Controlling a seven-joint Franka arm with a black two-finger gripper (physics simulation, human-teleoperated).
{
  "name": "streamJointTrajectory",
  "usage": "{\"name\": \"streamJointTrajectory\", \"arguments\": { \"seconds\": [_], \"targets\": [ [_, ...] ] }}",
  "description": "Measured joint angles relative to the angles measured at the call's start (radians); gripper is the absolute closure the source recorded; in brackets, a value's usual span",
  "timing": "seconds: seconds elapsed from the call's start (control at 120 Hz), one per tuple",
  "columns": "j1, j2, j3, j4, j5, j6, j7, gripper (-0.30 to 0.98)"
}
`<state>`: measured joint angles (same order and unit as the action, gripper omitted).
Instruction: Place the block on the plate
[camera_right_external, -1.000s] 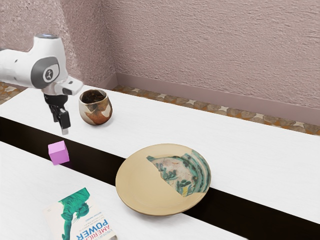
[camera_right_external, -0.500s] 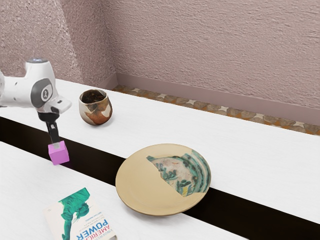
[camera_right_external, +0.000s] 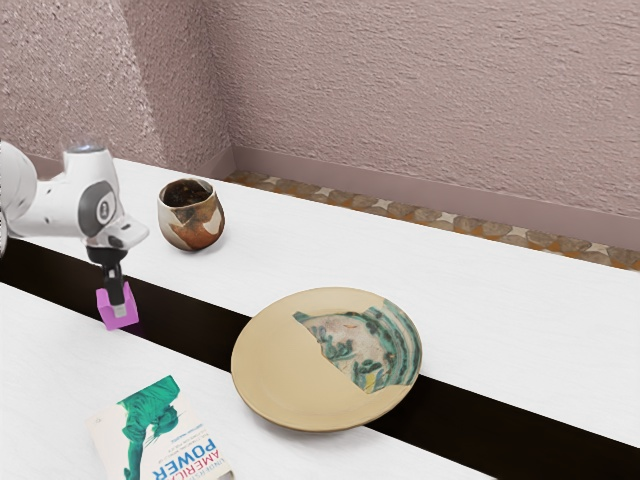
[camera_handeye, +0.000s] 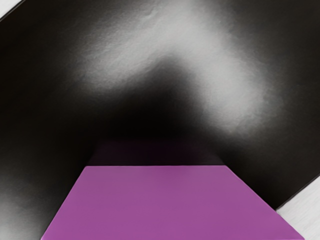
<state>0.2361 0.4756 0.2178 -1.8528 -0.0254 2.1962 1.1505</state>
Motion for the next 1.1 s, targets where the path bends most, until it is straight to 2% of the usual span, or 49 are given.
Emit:
{"name": "streamJointTrajectory", "arguments": {
  "seconds": [0.1,0.225,0.275,0.475,0.642,0.867,1.1],
  "targets": [
    [0.0,0.008,0.0,0.001,-0.002,0.008,0.015,0.03],
    [0.0,0.011,0.0,0.001,-0.003,0.014,0.031,0.27],
    [0.0,0.01,0.0,0.001,-0.002,0.016,0.035,0.32],
    [0.002,-0.014,0.0,0.0,-0.001,0.022,0.048,0.31],
    [-0.019,-0.122,-0.001,-0.035,-0.002,0.008,0.057,0.31],
    [-0.177,-0.244,-0.003,-0.11,-0.011,-0.026,0.065,0.31],
    [-0.296,-0.363,-0.003,-0.168,-0.026,-0.066,0.065,0.31]
  ]
}}
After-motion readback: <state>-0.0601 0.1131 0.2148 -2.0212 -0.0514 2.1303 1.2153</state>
